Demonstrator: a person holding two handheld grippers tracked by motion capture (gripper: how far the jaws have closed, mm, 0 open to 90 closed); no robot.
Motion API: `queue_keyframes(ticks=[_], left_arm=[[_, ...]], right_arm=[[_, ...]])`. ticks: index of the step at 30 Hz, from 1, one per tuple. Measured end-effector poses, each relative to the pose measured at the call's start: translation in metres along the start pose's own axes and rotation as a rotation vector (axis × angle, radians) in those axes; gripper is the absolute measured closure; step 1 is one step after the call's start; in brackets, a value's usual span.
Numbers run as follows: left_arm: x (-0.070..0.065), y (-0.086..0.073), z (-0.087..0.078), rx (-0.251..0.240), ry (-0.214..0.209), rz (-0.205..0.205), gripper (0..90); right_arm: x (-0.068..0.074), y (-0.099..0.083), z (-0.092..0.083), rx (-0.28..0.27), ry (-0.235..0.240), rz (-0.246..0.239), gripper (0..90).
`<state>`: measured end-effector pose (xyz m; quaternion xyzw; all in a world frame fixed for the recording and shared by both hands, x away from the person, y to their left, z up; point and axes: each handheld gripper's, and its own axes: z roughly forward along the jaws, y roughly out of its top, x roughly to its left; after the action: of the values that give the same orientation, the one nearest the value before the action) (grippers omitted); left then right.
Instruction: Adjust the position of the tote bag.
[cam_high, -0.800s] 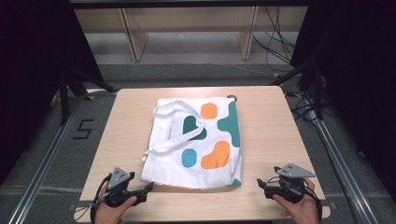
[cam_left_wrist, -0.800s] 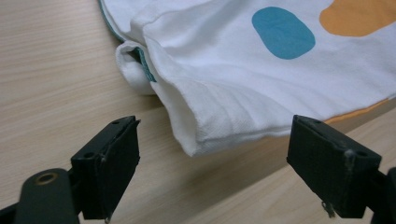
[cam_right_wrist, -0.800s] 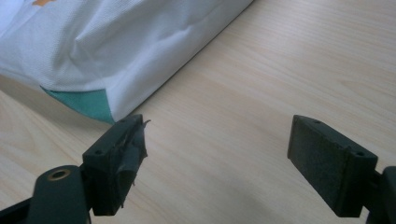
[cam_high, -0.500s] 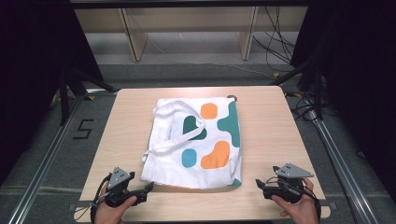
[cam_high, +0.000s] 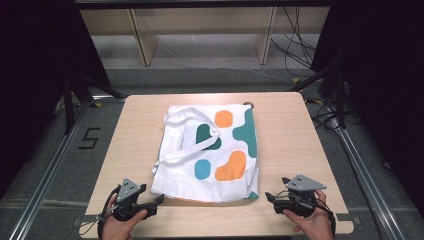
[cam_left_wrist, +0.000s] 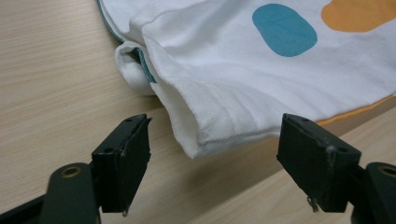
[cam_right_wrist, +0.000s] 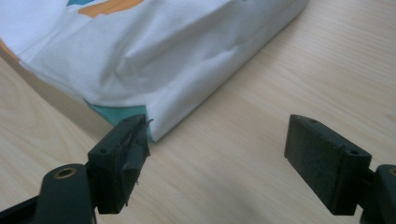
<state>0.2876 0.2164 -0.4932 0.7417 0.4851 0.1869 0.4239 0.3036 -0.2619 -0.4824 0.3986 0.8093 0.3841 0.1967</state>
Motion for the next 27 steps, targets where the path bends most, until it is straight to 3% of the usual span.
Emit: queue_keyframes(ticks=[2,3,5,6,7,10,14,15,18,19,20,22,27], left_arm=[[0.001,0.002,0.000,-0.004,-0.001,0.007,26.2],[0.003,0.003,0.000,0.002,0.003,0.015,27.5],[0.003,0.003,0.002,-0.005,-0.004,-0.008,27.7],[0.004,0.003,0.002,0.003,0.007,-0.010,27.7],[0.005,0.005,0.003,0.000,0.000,0.003,31.8],[0.006,0.007,0.005,0.000,-0.013,-0.006,32.8],[0.005,0.008,0.010,0.000,-0.019,-0.012,40.6],[0.005,0.008,0.010,0.002,-0.026,-0.003,46.6],[0.005,0.008,0.010,0.001,-0.020,0.008,50.7],[0.005,0.007,0.010,0.004,-0.021,0.002,56.5],[0.007,0.007,0.009,0.006,-0.025,0.016,56.5],[0.007,0.006,0.010,0.003,-0.031,0.008,66.0],[0.000,0.005,0.011,0.022,-0.076,0.034,72.6]], right_arm=[[0.003,0.001,0.002,0.007,0.013,-0.002,23.2],[0.004,0.001,0.004,0.001,0.007,-0.027,23.7],[0.004,0.001,0.004,-0.001,0.007,-0.025,23.8],[0.005,0.002,0.004,0.014,0.028,-0.019,23.7],[0.006,0.001,0.004,0.007,0.015,-0.013,23.7],[0.006,0.002,0.005,0.008,0.015,-0.021,23.7],[0.007,0.003,0.007,0.006,0.019,-0.026,24.2],[0.008,0.004,0.008,0.011,0.026,-0.031,24.6],[0.010,0.005,0.010,0.001,0.024,-0.040,24.7],[0.014,0.007,0.012,0.011,0.052,-0.030,24.9],[0.014,0.007,0.012,0.011,0.052,-0.030,24.9],[0.022,0.012,0.019,0.000,0.076,-0.036,25.5],[0.034,0.019,0.027,0.002,0.129,-0.054,30.9]])
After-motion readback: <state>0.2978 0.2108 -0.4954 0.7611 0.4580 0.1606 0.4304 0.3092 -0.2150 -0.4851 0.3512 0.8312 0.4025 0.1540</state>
